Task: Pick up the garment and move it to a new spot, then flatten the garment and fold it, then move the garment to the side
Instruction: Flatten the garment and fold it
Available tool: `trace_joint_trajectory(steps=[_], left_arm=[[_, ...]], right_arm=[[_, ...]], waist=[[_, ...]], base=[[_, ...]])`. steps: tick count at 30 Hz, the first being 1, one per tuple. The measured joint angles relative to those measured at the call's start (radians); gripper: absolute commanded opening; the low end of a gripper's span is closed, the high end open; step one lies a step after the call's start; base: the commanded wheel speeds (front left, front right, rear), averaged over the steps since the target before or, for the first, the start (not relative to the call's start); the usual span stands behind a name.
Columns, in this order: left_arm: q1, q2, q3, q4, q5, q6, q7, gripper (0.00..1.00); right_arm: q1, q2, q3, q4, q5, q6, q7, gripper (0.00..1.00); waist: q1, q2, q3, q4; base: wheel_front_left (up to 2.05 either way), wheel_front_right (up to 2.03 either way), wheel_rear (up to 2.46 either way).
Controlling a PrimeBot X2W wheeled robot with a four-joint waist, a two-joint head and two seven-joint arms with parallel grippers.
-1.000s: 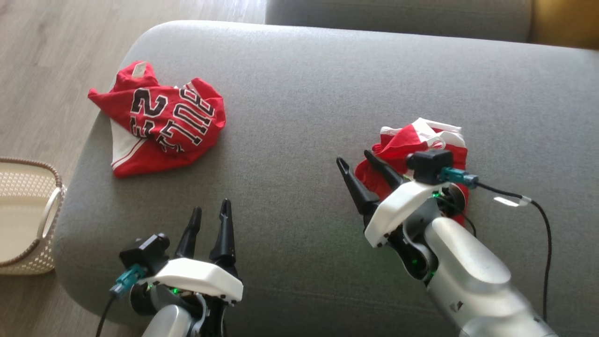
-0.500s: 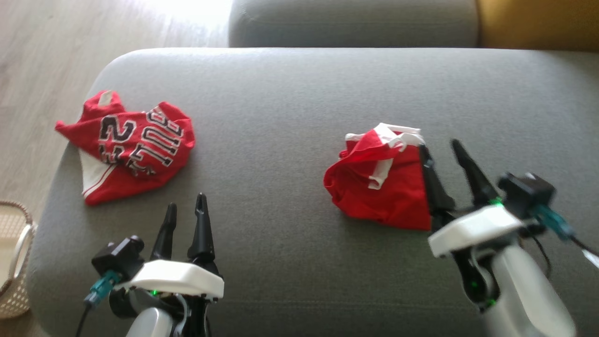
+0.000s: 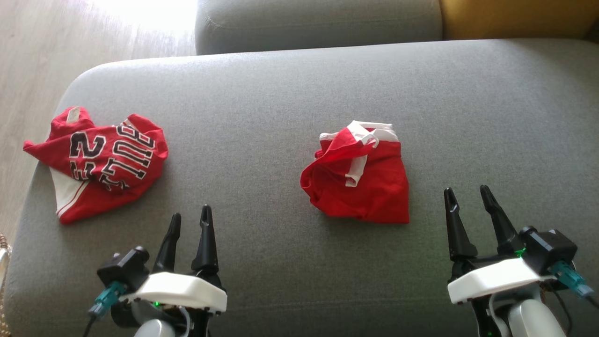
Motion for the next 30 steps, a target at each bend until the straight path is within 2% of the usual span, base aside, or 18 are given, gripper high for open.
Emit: trace_joint_trajectory(steps=[9, 10, 11, 12, 19, 30], left_arm=[[0.0, 0.0, -0.007, -0.001, 0.005, 0.0, 0.0, 1.0], [-0.001, 0.0, -0.009, -0.001, 0.005, -0.001, 0.0, 1.0], [-0.001, 0.0, -0.009, -0.001, 0.005, -0.001, 0.0, 1.0], [-0.003, 0.0, -0.01, -0.001, 0.005, -0.001, 0.0, 1.0], [-0.034, 0.0, -0.037, 0.0, 0.005, -0.001, 0.0, 1.0], [-0.086, 0.0, -0.067, 0.006, 0.006, -0.001, 0.0, 1.0]], right_arm=[[-0.007, 0.001, -0.003, -0.002, -0.008, 0.0, -0.007, 1.0], [-0.009, 0.001, 0.0, -0.001, -0.01, 0.0, -0.007, 0.82], [-0.009, 0.001, 0.0, -0.001, -0.01, 0.0, -0.007, 0.38], [-0.013, 0.001, 0.004, 0.002, -0.011, 0.0, -0.007, 0.0], [-0.112, 0.001, 0.035, 0.094, -0.06, 0.0, -0.007, 0.0], [-0.284, 0.001, 0.054, 0.398, -0.114, 0.0, 0.021, 0.0]], waist=[[0.0, 0.0, 0.019, 0.01], [0.0, 0.0, 0.024, 0.013], [0.0, 0.0, 0.024, 0.013], [0.0, 0.0, 0.029, 0.017], [0.0, 0.0, 0.076, 0.061], [0.0, 0.0, 0.157, 0.166]], base=[[0.0, 0.0, 0.0], [0.0, 0.0, 0.0], [0.0, 0.0, 0.0], [0.0, 0.0, 0.0], [0.0, 0.0, 0.0], [0.0, 0.0, 0.0]])
